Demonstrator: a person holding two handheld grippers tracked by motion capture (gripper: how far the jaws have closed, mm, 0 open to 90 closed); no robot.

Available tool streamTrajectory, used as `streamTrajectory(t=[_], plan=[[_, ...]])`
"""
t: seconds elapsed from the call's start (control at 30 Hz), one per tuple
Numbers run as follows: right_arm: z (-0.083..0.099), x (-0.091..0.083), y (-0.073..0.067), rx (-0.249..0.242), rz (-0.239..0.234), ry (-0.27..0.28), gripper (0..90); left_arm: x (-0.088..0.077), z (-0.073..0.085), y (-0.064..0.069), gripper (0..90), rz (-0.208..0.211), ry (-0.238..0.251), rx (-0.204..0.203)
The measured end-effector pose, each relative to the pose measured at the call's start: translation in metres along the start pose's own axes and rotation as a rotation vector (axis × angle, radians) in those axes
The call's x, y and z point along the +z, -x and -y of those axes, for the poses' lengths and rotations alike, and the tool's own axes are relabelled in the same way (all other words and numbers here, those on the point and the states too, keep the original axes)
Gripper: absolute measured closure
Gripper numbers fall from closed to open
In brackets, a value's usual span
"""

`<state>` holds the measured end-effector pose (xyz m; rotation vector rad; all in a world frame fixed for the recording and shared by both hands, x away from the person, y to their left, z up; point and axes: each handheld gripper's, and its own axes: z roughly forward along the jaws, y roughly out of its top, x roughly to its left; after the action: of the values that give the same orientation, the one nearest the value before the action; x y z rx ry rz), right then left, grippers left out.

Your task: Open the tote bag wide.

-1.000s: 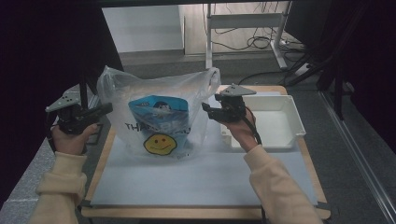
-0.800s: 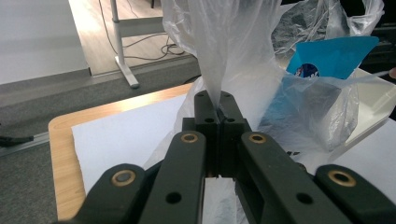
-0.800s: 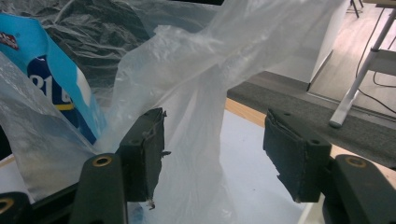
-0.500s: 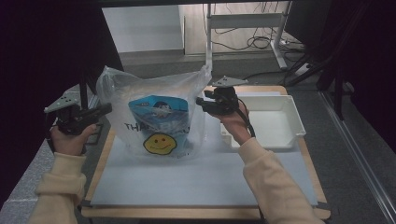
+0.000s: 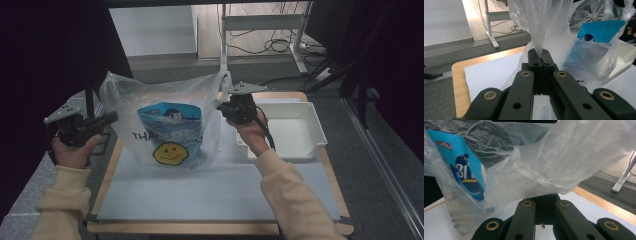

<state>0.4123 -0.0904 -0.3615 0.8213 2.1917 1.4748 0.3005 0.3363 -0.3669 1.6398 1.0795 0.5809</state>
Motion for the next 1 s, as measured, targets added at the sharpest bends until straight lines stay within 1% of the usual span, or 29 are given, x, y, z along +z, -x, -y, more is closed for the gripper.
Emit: streamTrajectory(t=[0.2, 0.33, 0.47, 0.53, 0.87, 1.0], plan=[[0.005, -0.011, -0.001, -0.018, 0.007, 0.013, 88.9, -0.006, 0.006, -0.003, 89.6, -0.006, 0.009, -0.010], [0.011, -0.014, -0.002, -0.027, 0.017, 0.019, 88.8, -0.009, 0.011, -0.004, 89.6, -0.009, 0.014, -0.020], [0.019, -0.014, -0.003, -0.057, 0.028, 0.002, 88.9, -0.010, 0.017, -0.005, 89.6, -0.011, 0.014, -0.028], [0.022, -0.014, -0.004, -0.061, 0.028, -0.006, 88.9, -0.010, 0.020, -0.006, 89.6, -0.013, 0.016, -0.037], [0.035, -0.015, 0.000, -0.034, 0.026, -0.002, 88.9, -0.008, 0.032, -0.009, 89.6, -0.013, 0.011, -0.061], [0.041, -0.013, -0.001, -0.025, 0.022, -0.007, 88.8, -0.005, 0.041, -0.008, 89.6, -0.010, 0.002, -0.070]])
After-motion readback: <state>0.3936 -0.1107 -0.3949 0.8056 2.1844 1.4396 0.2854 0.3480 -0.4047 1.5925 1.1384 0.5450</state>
